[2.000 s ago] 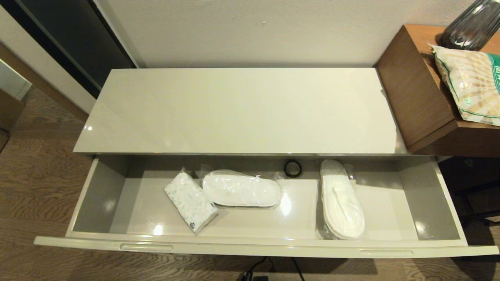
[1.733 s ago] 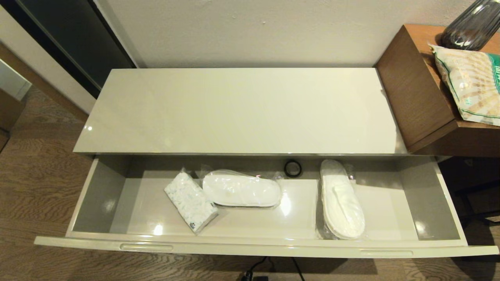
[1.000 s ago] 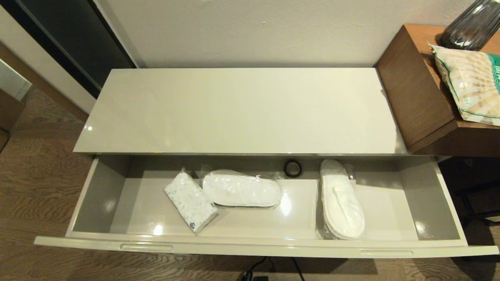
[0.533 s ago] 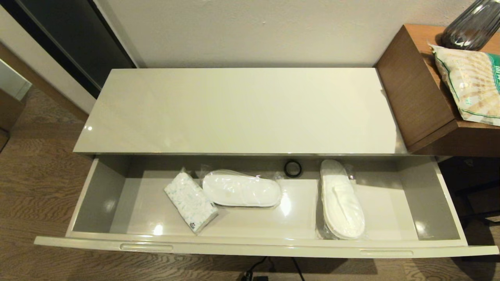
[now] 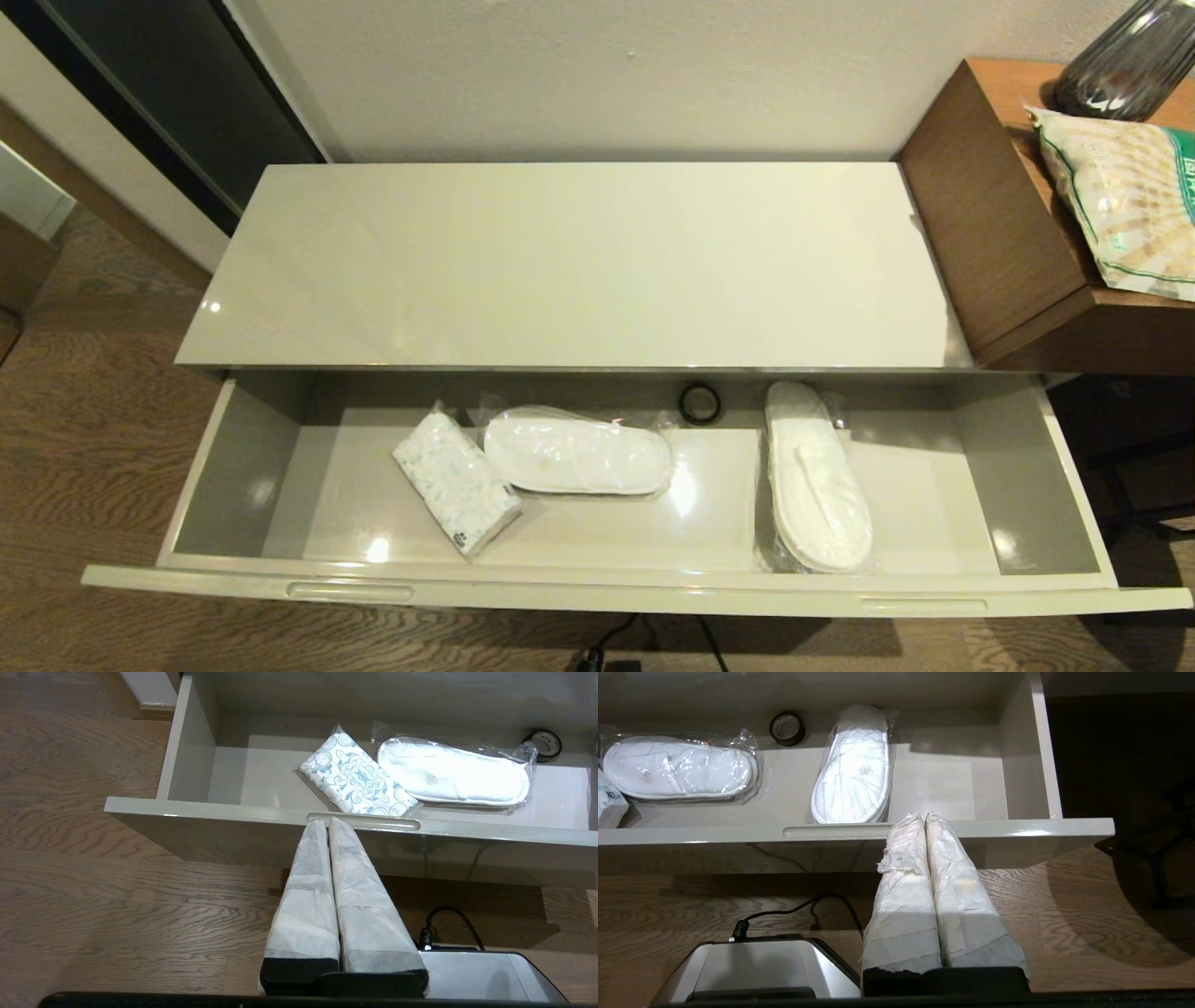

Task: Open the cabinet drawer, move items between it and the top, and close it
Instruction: Close the drawer

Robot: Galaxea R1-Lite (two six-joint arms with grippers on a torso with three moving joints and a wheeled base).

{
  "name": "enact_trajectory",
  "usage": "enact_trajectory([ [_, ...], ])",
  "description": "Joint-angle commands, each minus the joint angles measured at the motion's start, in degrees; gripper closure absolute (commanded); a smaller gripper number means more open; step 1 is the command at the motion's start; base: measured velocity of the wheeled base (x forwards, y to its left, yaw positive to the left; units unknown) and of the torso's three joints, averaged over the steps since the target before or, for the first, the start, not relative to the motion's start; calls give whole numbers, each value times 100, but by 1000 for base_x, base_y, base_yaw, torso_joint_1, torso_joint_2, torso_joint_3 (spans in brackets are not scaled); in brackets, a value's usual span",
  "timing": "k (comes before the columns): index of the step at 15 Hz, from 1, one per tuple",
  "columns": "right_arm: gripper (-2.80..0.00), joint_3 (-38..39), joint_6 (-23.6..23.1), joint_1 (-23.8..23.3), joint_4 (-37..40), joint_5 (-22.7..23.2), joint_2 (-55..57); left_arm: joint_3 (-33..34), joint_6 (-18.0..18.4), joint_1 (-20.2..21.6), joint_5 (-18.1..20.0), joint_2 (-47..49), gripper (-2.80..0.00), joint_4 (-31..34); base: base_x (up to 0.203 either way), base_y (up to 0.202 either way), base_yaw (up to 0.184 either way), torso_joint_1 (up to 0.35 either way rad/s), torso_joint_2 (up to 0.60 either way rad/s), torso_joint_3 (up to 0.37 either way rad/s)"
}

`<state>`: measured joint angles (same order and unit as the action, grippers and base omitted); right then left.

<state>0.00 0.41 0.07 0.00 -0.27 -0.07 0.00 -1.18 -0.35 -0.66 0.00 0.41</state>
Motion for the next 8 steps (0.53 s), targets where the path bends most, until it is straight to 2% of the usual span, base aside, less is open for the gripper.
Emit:
enact_trajectory([
  [1,0,0,19,1,0,0,-1,0,-5,0,-4,-9,0,2,0,0,0,0,0,0],
  [8,0,-2,49,-1,-127,-25,0,0,-5,0,-4,-9,0,-2,0,0,0,0,0,0],
])
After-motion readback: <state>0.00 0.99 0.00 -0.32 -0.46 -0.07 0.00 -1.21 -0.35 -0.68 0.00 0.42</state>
